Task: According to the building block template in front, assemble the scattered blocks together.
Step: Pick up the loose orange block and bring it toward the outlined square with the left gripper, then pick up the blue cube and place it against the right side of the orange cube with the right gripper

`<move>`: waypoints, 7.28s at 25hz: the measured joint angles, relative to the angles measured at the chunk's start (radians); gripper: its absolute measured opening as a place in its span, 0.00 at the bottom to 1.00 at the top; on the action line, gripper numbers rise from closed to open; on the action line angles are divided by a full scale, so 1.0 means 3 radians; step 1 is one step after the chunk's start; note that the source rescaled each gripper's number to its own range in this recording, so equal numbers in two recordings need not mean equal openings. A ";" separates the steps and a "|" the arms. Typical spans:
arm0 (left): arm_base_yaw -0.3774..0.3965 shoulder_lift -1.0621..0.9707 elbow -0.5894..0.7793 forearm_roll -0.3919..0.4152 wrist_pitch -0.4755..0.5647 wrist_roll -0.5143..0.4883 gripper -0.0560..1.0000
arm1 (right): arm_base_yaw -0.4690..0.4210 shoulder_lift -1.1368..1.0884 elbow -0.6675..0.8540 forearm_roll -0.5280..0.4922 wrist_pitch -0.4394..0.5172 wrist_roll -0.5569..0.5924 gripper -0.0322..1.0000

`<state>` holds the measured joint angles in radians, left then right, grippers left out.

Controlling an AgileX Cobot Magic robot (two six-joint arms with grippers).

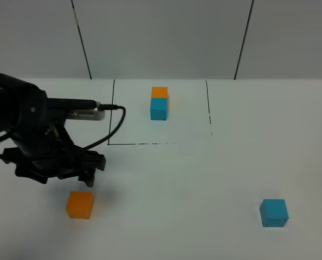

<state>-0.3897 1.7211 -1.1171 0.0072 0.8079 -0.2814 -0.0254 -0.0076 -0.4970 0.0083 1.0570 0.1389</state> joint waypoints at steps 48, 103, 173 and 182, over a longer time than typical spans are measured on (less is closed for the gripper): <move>-0.0094 0.0922 0.0066 -0.0111 -0.0412 -0.0123 0.71 | 0.0000 0.0000 0.0000 0.0000 0.0000 0.0000 0.73; -0.0695 0.1650 -0.1272 0.0193 0.0160 0.4242 0.05 | 0.0000 0.0000 0.0000 0.0000 0.0000 0.0000 0.73; 0.1198 -0.4874 0.1515 0.0299 0.0909 0.0553 0.92 | 0.0000 0.0000 0.0000 0.0000 0.0000 0.0000 0.73; 0.1198 -0.5585 0.1968 -0.0282 0.0707 0.0846 0.90 | 0.0000 0.0000 0.0000 0.0000 0.0000 0.0000 0.73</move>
<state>-0.0302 0.0457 -0.5267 -0.0775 1.0199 -0.0277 -0.0254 -0.0076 -0.4970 0.0083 1.0570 0.1389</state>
